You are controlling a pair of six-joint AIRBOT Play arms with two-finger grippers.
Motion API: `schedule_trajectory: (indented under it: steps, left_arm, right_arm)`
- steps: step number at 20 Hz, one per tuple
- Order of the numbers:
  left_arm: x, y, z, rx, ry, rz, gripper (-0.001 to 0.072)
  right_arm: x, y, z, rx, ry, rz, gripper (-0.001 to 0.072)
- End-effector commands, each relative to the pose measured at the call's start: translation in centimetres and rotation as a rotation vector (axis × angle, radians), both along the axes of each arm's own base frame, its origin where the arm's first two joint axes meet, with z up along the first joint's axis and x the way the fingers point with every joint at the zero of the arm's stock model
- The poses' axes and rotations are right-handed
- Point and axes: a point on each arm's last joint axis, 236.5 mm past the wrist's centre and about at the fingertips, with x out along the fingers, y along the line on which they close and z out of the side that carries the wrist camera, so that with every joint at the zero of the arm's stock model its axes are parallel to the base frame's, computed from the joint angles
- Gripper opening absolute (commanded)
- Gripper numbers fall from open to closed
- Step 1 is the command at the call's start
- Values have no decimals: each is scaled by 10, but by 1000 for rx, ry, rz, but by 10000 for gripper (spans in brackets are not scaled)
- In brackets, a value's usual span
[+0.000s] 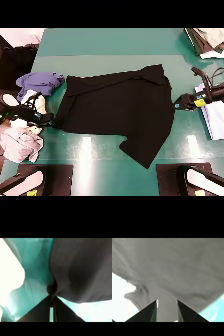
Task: Fold the shirts.
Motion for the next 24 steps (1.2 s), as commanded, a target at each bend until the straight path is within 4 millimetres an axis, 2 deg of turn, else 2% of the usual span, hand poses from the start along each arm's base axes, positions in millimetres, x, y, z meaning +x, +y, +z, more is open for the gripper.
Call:
schedule_trajectory:
  steps: [1, 2, 3, 6, 8, 9, 10, 14, 16, 18, 20, 21, 23, 24]
  left_arm:
    - [14, -2, 31, -1, -105, 6, 25]
    - [17, -6, 38, -17, -132, 14, 25]
    - [18, -9, 42, -31, -143, 19, 25]
    - [22, -17, 45, -68, -159, 31, 26]
    - [24, -21, 48, -87, -168, 30, 25]
    - [24, -23, 49, -96, -173, 20, 25]
    - [24, -25, 49, -103, -173, 21, 26]
    - [23, -25, 49, -104, -169, 19, 26]
    - [24, -25, 49, -104, -170, 20, 26]
    - [23, -25, 49, -104, -169, 19, 26]
    - [27, -27, 53, -114, -182, 24, 25]
    - [37, -28, 64, -123, -216, 33, 25]
    - [74, -32, 113, -157, -366, 54, 25]
    - [95, -35, 154, -180, -472, 55, 25]
  right_arm:
    - [-32, -29, -27, -2, 107, -127, 308]
    - [-45, -31, -40, 15, 146, -169, 434]
    - [-59, -32, -54, 36, 189, -214, 528]
    - [-85, -25, -89, 69, 273, -287, 508]
    - [-92, -15, -107, 57, 284, -286, 499]
    - [-92, -11, -114, 38, 274, -277, 494]
    - [-90, -6, -119, 24, 260, -266, 438]
    - [-68, 5, -121, 15, 180, -271, 423]
    - [-65, 5, -123, 4, 166, -266, 262]
    - [-64, 7, -121, 11, 146, -243, 22]
    - [-54, 5, -111, 5, 91, -240, 20]
    - [-42, 1, -97, -7, 34, -242, 20]
    - [1, -9, -39, -19, -172, -266, 19]
    - [26, -15, 6, -18, -307, -290, 19]
